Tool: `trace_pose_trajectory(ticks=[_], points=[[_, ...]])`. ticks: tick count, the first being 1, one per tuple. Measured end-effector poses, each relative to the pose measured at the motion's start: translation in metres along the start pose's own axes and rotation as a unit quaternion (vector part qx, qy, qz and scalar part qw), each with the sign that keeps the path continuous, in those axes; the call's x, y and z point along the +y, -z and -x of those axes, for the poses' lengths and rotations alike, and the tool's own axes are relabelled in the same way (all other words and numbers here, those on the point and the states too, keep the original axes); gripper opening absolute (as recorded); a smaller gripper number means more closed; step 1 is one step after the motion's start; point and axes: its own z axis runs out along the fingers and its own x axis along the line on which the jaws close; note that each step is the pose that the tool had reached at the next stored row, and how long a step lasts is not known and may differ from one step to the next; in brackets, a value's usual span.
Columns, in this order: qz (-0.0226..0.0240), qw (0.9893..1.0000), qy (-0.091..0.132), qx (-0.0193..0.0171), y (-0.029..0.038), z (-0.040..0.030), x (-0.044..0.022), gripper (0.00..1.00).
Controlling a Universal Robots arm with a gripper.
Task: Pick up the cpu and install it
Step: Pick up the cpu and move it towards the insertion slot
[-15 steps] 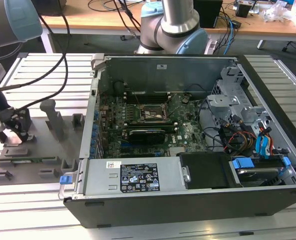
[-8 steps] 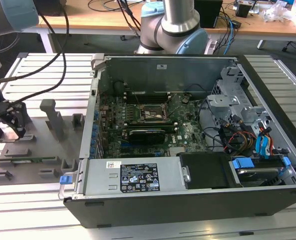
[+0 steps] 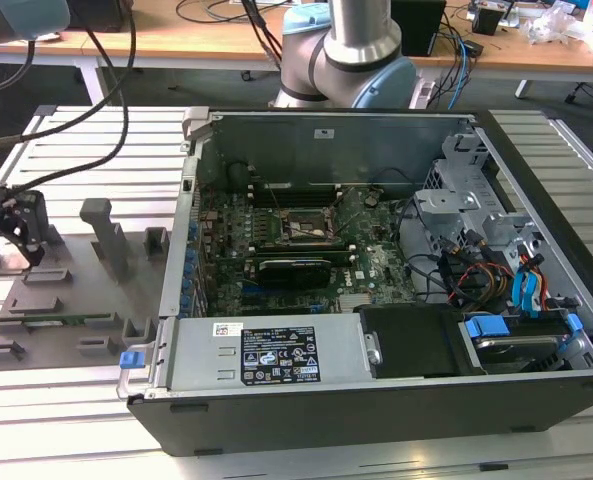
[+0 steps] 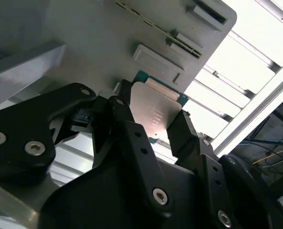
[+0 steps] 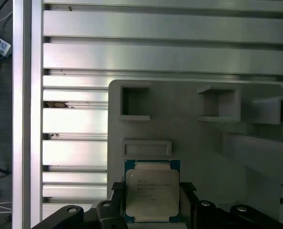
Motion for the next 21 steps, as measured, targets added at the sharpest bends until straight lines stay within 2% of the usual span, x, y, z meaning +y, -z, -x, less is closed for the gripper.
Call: trace_pose_trajectory(ticks=[2, 5, 9, 14, 18, 21], points=[[0.0, 1.0, 0.0, 0.0, 0.0035, 0.0001, -0.0001, 0.55], [0.0, 1.0, 0.0, 0.0, 0.0128, 0.0003, -0.0002, 0.55], [0.0, 1.0, 0.0, 0.0, 0.0187, 0.0005, -0.0003, 0.55], [0.0, 1.0, 0.0, 0.0, 0.0346, 0.0009, -0.0007, 0.55], [0.0, 1.0, 0.0, 0.0, 0.0434, 0.0011, -0.0008, 0.55], [0.0, 1.0, 0.0, 0.0, 0.0536, 0.0014, -0.001, 0.55]])
